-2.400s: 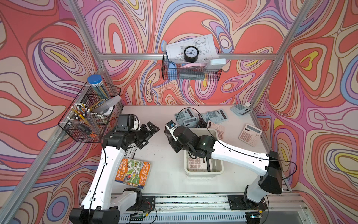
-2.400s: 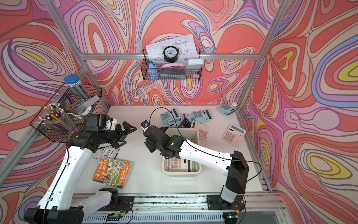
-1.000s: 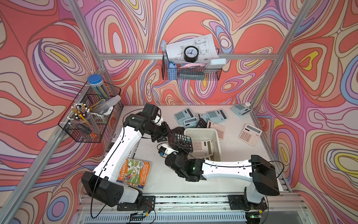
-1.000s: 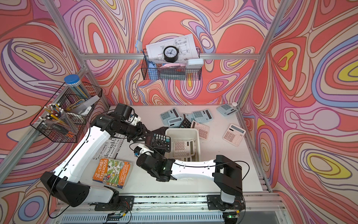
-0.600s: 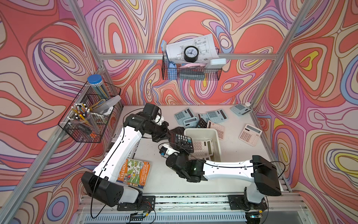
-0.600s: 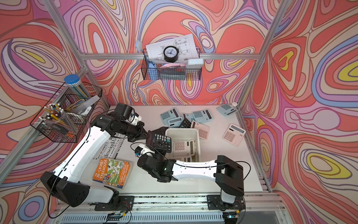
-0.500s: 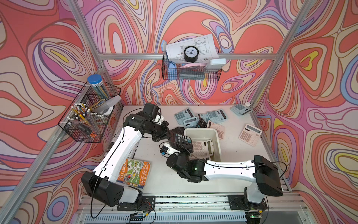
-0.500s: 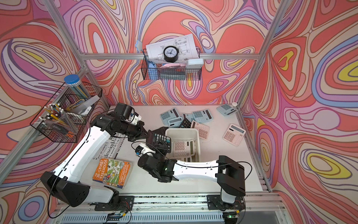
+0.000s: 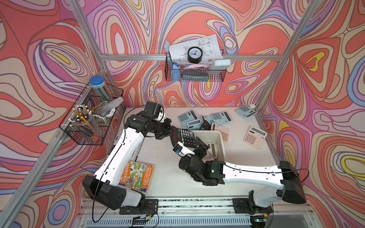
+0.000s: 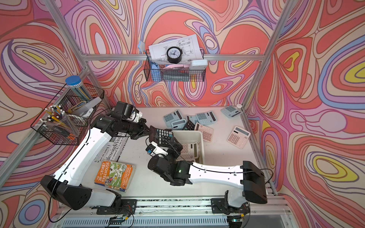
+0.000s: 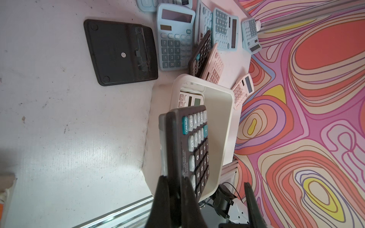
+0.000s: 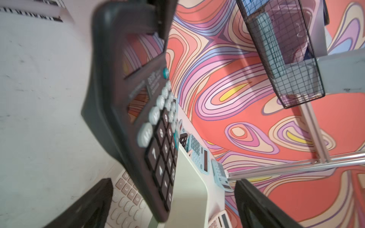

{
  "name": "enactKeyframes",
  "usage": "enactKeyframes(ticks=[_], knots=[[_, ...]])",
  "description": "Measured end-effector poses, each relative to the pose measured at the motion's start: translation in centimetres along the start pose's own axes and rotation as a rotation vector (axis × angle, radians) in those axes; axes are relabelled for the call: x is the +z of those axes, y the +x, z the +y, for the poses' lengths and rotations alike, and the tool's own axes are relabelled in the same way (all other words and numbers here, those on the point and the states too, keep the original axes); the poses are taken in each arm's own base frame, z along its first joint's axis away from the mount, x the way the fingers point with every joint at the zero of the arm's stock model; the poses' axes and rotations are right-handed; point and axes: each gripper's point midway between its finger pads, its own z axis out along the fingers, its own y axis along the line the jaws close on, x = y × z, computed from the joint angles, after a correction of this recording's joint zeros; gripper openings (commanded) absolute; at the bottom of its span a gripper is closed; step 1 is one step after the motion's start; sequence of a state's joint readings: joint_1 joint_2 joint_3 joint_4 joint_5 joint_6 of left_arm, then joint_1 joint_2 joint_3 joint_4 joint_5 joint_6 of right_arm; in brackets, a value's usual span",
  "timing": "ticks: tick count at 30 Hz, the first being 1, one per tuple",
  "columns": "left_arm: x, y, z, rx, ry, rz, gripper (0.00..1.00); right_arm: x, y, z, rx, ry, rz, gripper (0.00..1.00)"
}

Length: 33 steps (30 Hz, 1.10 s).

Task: Put the calculator in the storage box
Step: Pick up the calculator at the center of the board, then place the calculator in the storage box.

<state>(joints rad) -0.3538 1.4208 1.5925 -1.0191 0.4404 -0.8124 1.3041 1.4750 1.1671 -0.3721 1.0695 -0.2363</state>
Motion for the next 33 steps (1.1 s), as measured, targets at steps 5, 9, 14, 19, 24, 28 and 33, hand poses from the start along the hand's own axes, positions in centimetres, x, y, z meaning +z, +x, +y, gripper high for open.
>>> enactKeyframes(ticks=[5, 9, 14, 19, 24, 28, 33], knots=[[-0.1, -0.8, 0.4, 0.007, -0.028, -0.049, 0.00, -2.4, 0.4, -3.2, 0.222, -0.074, -0.042, 0.98], [-0.4, -1.2, 0.2, 0.027, -0.002, -0.094, 0.00, -3.5, 1.4, -5.9, 0.394, -0.114, -0.047, 0.98], [0.0, -0.1, -0.8, 0.075, 0.025, -0.095, 0.00, -2.5, 4.2, -9.6, 0.611, -0.110, 0.023, 0.98], [0.8, 1.8, -3.2, 0.158, 0.062, -0.075, 0.00, -0.9, 7.9, -12.3, 0.785, -0.087, 0.142, 0.98], [1.4, 3.9, -5.0, 0.237, 0.079, -0.060, 0.00, 0.5, 11.0, -13.8, 0.911, -0.071, 0.266, 0.98], [2.2, 5.2, -6.1, 0.285, 0.095, -0.054, 0.00, 1.3, 13.0, -13.8, 0.970, -0.073, 0.356, 0.98], [5.1, 6.5, -6.8, 0.322, 0.081, -0.033, 0.00, 1.8, 14.9, -14.2, 1.057, -0.076, 0.425, 0.98]])
